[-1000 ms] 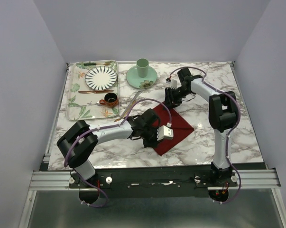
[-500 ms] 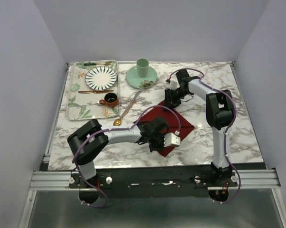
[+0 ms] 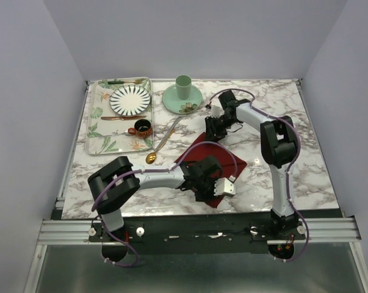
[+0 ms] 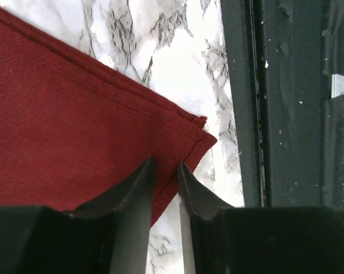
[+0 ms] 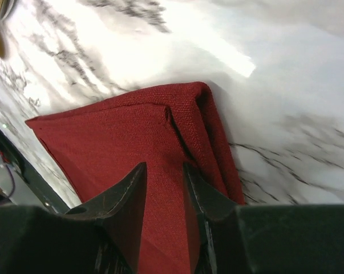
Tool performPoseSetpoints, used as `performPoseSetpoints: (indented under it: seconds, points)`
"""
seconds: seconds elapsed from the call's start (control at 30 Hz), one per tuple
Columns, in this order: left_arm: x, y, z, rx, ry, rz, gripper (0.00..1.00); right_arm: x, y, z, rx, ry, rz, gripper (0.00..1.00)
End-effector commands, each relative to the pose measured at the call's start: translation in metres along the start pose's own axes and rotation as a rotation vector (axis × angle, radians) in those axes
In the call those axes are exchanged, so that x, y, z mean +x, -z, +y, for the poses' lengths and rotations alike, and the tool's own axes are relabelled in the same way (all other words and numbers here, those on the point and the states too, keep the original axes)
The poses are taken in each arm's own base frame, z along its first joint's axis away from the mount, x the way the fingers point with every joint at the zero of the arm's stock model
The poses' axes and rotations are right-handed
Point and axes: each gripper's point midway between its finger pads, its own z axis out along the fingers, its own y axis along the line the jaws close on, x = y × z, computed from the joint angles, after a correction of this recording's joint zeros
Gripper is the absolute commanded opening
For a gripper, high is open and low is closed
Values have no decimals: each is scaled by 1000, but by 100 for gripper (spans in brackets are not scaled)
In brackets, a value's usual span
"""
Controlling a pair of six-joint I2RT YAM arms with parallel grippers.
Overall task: Fold the napkin into a case and place the utensils inside
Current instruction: Pick up the upper triangle-folded napkin from the center of the board.
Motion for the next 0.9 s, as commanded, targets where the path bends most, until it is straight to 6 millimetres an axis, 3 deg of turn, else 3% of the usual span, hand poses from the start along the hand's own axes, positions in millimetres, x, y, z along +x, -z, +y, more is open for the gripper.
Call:
performPoseSetpoints:
  seconds: [0.0,0.1,0.13,0.17,0.2,0.27,0.3,0.43,0.57,0.67,0.7,0.77,0.8,0.87]
  points:
    - [-36,42,-4,25,127,-130,43,17,-24,35,-53,186,66,40]
    - [-66,96,5,53,215,-328,46,28,-35,53,-84,268,106,41]
    - [-65,106,8,49,238,-368,47,29,-36,57,-95,289,111,41]
    - [-60,124,24,10,285,-411,47,30,-38,62,-113,320,116,42]
    - [-66,144,21,11,296,-468,47,32,-40,71,-132,344,125,43]
    - [-56,161,33,-40,352,-508,47,31,-39,85,-192,381,122,45]
    - [-52,180,45,-80,416,-548,47,30,-36,92,-216,388,118,47]
    - [-30,212,80,-161,619,-629,46,10,-3,114,-230,440,67,56]
    - [-9,218,106,-238,648,-608,46,7,37,110,-208,381,17,64]
    - [3,209,127,-274,644,-545,46,16,63,89,-176,288,9,71]
    - [14,196,135,-259,668,-498,47,29,68,70,-150,221,35,74]
    - [17,196,152,-269,661,-460,52,42,75,52,-116,159,52,79]
    - [29,183,161,-251,691,-414,54,55,81,34,-80,101,66,79]
    - [25,186,177,-255,680,-383,59,67,87,17,-53,44,81,82]
